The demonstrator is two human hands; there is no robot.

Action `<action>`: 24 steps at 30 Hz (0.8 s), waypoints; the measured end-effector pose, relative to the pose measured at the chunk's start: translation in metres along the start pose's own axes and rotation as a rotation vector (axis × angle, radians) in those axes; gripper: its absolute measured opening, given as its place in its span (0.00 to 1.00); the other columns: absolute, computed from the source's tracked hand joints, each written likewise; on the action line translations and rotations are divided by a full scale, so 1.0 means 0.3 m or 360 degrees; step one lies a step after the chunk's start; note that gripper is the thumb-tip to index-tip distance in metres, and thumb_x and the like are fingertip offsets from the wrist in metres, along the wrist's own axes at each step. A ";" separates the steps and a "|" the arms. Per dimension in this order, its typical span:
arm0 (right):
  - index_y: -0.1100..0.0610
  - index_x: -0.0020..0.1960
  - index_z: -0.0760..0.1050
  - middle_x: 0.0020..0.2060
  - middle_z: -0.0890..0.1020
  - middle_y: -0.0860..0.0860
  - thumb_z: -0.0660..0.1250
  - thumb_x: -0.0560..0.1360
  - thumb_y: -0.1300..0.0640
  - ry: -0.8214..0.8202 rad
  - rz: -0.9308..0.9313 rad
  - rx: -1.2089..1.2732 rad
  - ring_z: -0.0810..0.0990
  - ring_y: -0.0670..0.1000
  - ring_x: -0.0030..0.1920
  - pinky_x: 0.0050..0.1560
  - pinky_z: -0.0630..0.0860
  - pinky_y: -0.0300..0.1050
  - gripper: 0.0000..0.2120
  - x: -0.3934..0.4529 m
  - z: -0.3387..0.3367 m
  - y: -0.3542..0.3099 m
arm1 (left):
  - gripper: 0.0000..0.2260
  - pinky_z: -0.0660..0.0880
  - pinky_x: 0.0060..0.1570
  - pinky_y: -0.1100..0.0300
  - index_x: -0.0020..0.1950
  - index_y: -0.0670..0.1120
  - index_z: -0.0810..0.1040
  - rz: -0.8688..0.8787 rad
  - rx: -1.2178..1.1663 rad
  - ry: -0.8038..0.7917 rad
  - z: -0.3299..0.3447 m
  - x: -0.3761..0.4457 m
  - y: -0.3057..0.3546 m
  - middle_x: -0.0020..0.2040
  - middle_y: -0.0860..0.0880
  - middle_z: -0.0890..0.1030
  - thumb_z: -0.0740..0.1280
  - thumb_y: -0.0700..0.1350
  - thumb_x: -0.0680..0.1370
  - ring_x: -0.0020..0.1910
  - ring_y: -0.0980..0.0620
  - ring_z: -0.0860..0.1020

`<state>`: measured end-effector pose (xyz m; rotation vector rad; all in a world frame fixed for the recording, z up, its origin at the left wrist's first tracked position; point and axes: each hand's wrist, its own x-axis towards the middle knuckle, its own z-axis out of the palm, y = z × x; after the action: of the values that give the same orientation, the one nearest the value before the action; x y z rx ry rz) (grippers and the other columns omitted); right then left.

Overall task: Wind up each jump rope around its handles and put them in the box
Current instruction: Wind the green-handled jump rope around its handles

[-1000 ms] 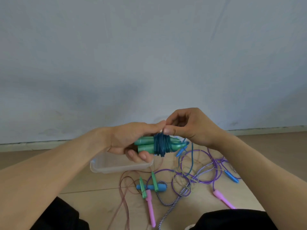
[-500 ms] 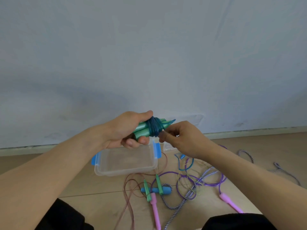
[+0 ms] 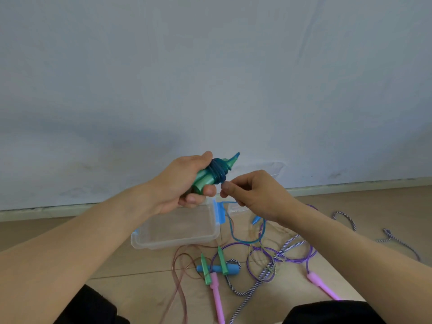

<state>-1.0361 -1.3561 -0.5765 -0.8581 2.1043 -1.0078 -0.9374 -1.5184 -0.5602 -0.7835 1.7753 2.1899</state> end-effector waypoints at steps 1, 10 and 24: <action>0.53 0.46 0.84 0.26 0.74 0.48 0.66 0.79 0.48 -0.0006 -0.0040 -0.0087 0.70 0.42 0.26 0.30 0.66 0.30 0.11 -0.002 0.004 0.002 | 0.16 0.52 0.24 0.64 0.53 0.45 0.71 0.0086 0.0177 0.0137 0.006 0.006 -0.008 0.28 0.46 0.73 0.55 0.57 0.84 0.20 0.52 0.62; 0.59 0.43 0.80 0.27 0.74 0.49 0.64 0.80 0.53 0.0038 -0.0530 -0.0666 0.69 0.48 0.30 0.32 0.64 0.38 0.12 -0.032 -0.010 0.001 | 0.13 0.70 0.32 0.59 0.55 0.52 0.71 0.0255 0.1502 0.0348 -0.006 0.020 -0.044 0.40 0.48 0.83 0.54 0.58 0.83 0.30 0.54 0.81; 0.56 0.38 0.84 0.30 0.84 0.49 0.78 0.65 0.47 0.0335 -0.0479 0.0102 0.77 0.45 0.30 0.31 0.72 0.43 0.13 -0.054 -0.072 -0.039 | 0.17 0.54 0.22 0.64 0.57 0.55 0.78 -0.0139 0.0421 -0.0899 -0.034 -0.034 -0.003 0.44 0.43 0.70 0.58 0.64 0.79 0.29 0.52 0.66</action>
<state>-1.0400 -1.3407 -0.5519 -1.1002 2.1417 -1.3663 -0.9258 -1.5263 -0.5569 -0.1524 1.6398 1.8210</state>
